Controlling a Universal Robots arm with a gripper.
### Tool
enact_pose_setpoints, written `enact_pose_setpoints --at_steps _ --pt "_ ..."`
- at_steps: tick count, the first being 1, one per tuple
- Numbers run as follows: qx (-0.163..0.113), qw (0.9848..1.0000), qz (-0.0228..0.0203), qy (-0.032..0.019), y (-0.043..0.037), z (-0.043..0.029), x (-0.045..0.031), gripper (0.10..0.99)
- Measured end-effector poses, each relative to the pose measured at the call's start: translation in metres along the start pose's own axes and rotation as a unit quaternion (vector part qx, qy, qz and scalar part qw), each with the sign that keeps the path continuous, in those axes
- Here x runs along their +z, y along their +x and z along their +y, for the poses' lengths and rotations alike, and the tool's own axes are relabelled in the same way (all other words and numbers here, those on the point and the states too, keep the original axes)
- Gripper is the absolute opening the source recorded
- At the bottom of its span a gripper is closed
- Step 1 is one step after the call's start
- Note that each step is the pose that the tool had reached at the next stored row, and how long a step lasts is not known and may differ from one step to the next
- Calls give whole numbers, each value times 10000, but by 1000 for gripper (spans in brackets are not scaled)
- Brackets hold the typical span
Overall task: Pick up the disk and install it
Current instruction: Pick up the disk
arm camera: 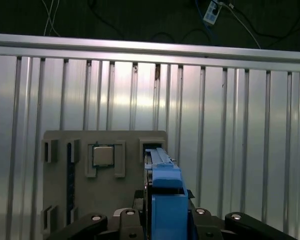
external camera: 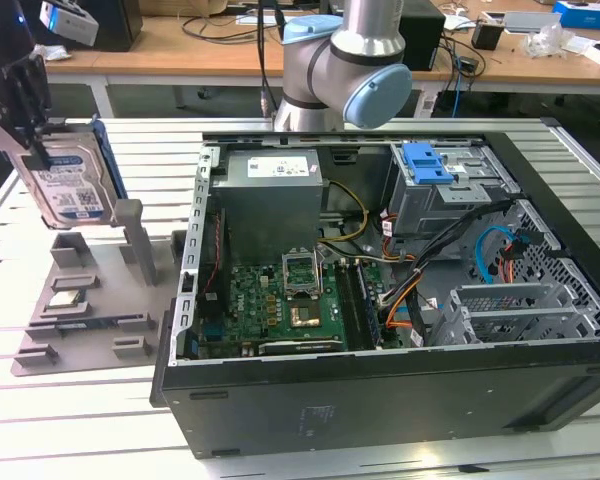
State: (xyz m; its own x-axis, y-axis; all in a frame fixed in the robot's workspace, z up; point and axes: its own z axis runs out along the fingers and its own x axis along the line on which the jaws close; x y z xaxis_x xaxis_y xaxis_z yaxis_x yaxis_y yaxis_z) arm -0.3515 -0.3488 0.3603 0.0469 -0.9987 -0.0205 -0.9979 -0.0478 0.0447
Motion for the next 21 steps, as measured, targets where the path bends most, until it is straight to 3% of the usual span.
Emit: enact_pose_setpoints --at_steps 12,21 --pt "0 10000 0 0 -16 14 -333 369" --pt "0 10000 0 0 -27 29 -663 369"
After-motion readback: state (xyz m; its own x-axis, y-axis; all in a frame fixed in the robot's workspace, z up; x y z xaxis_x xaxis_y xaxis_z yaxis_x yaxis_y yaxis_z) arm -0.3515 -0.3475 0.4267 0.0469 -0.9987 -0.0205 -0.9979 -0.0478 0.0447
